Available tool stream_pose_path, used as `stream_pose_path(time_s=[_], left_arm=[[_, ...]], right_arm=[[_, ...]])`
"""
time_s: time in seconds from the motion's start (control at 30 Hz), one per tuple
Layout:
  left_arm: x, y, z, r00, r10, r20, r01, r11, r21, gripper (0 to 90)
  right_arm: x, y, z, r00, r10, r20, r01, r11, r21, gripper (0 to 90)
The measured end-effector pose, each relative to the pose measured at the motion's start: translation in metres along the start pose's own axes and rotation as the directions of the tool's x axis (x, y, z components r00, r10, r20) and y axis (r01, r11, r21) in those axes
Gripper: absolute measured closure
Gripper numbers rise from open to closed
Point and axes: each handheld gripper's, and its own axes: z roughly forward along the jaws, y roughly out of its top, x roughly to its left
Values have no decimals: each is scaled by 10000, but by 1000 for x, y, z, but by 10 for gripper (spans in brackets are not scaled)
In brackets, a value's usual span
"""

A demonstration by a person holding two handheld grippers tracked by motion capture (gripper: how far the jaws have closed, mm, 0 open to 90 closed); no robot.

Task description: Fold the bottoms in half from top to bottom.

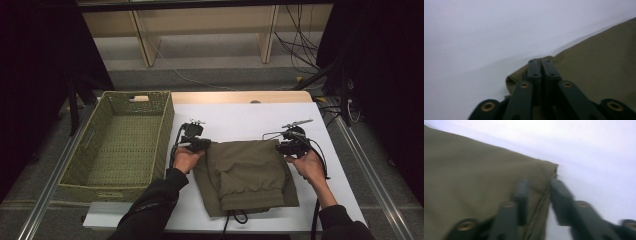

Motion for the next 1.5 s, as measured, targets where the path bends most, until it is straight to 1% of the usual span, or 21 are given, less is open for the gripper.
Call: stream_pose_path(time_s=[0.03, 0.1, 0.13, 0.17, 0.2, 0.23, 0.3, 0.37, 0.4, 0.47, 0.6, 0.73, 0.8, 0.9, 1.0, 1.1, 1.2, 1.23, 1.37, 1.5], left_arm=[[-2, 0, -5, 10000, -2, 90, 3, 9999, -141, 789], [-5, 0, -13, 9995, 38, 314, -30, 9997, -245, 720], [-6, 0, -16, 9992, 76, 393, -66, 9997, -249, 668], [-9, -1, -21, 9986, 149, 508, -136, 9996, -260, 625], [-10, -2, -25, 9980, 155, 616, -139, 9995, -270, 563], [-11, -3, -28, 9973, 135, 726, -114, 9995, -298, 537], [-14, -5, -35, 9964, 251, 806, -221, 9990, -379, 473], [-16, -7, -41, 9946, 322, 985, -277, 9985, -464, 407], [-16, -8, -42, 9938, 368, 1050, -319, 9983, -480, 371], [-19, -8, -46, 9936, 574, 977, -538, 9978, -391, 323], [-22, -9, -49, 9921, 661, 1067, -621, 9972, -407, 261], [-21, -10, -55, 9933, 596, 994, -548, 9972, -501, 226], [-19, -9, -57, 9938, 554, 963, -504, 9973, -536, 215], [-17, -8, -58, 9952, 427, 883, -372, 9973, -635, 199], [-15, -8, -57, 9957, 448, 816, -403, 9976, -554, 189], [-12, -8, -53, 9967, 332, 739, -296, 9984, -487, 182], [-8, -8, -47, 9973, 241, 691, -220, 9993, -310, 174], [-7, -8, -45, 9976, 169, 678, -150, 9995, -275, 173], [-2, -8, -38, 9982, -17, 598, 25, 9999, -134, 170], [-1, -8, -33, 9981, -79, 610, 77, 10000, 26, 166]], right_arm=[[1, -1, -4, 9999, 1, -109, -2, 9999, -111, 611], [4, -4, -14, 9989, 47, -471, -66, 9992, -407, 524], [7, -6, -19, 9978, 85, -651, -120, 9985, -533, 481], [9, -8, -22, 9971, 136, -744, -180, 9981, -583, 461], [11, -11, -27, 9962, 162, -855, -218, 9977, -647, 439], [13, -14, -31, 9960, 208, -864, -270, 9971, -713, 428], [16, -21, -38, 9935, 344, -1087, -433, 9958, -808, 402], [19, -29, -41, 9913, 397, -1253, -497, 9958, -774, 379], [20, -33, -43, 9910, 440, -1267, -533, 9961, -706, 359], [22, -39, -46, 9911, 469, -1247, -560, 9960, -702, 340], [22, -48, -52, 9900, 703, -1225, -788, 9947, -655, 293], [20, -54, -56, 9873, 1047, -1194, -1129, 9916, -638, 252], [21, -58, -58, 9861, 1125, -1224, -1200, 9912, -554, 222], [22, -62, -59, 9866, 1065, -1236, -1131, 9924, -477, 211], [25, -66, -61, 9884, 991, -1148, -1044, 9937, -413, 193], [27, -68, -61, 9895, 973, -1073, -1013, 9943, -330, 181], [30, -71, -61, 9891, 967, -1111, -997, 9948, -215, 174], [30, -72, -61, 9896, 901, -1118, -928, 9955, -196, 172], [31, -74, -62, 9899, 939, -1059, -960, 9953, -157, 167], [32, -78, -64, 9898, 950, -1062, -975, 9951, -179, 166]])
